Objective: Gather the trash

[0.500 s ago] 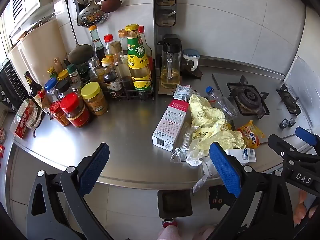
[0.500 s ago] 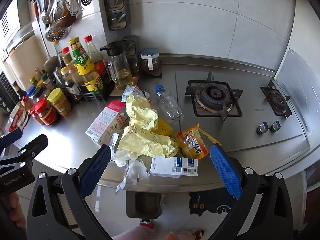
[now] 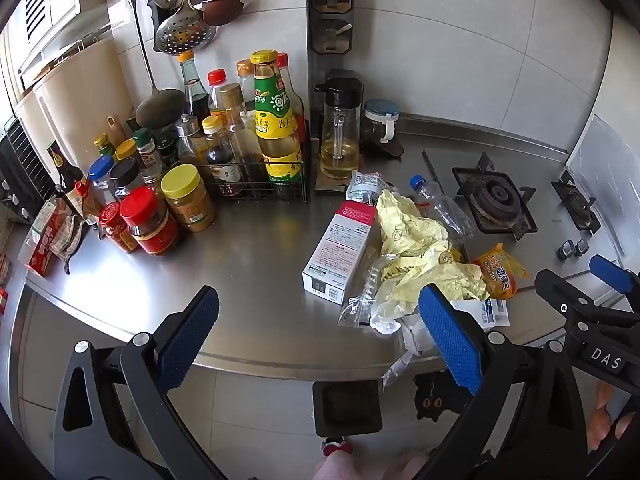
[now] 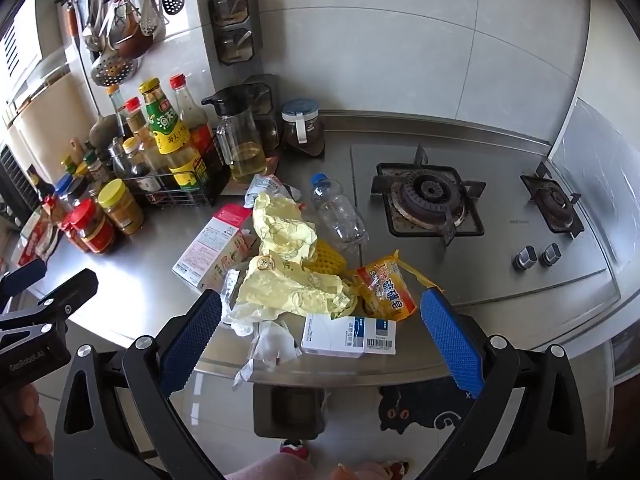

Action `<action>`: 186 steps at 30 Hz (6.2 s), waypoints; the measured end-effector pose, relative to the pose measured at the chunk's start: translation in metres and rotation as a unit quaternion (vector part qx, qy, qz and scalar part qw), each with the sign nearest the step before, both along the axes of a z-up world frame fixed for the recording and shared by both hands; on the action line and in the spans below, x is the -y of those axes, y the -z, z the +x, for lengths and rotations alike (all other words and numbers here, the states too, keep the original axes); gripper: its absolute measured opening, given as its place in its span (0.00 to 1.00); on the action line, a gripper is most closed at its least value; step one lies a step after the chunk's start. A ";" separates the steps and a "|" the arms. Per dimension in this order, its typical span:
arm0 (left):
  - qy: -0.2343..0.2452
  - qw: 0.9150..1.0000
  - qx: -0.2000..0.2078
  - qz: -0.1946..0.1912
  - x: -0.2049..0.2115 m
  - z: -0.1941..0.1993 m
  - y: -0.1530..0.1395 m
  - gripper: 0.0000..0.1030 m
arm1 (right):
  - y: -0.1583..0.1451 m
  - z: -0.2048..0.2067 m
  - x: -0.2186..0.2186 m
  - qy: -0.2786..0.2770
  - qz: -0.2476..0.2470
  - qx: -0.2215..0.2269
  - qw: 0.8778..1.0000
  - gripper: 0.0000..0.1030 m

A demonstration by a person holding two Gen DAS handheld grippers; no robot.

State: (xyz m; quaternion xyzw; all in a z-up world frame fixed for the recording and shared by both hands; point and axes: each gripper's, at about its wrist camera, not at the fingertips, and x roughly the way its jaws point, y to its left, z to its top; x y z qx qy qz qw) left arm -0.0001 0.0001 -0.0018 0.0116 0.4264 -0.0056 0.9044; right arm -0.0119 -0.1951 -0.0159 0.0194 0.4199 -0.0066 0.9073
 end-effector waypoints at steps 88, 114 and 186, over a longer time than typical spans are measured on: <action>0.066 0.996 -0.053 -0.020 0.025 0.005 0.082 0.91 | 0.083 0.012 0.050 0.033 0.024 -0.059 0.997 0.97; 0.167 0.977 -0.124 -0.053 0.087 0.026 0.197 0.45 | 0.163 0.075 0.025 0.002 0.007 -0.180 0.984 0.90; -0.065 0.991 -0.067 -0.101 0.048 -0.080 0.164 0.00 | 0.181 -0.005 0.018 -0.229 0.038 -0.199 0.952 0.53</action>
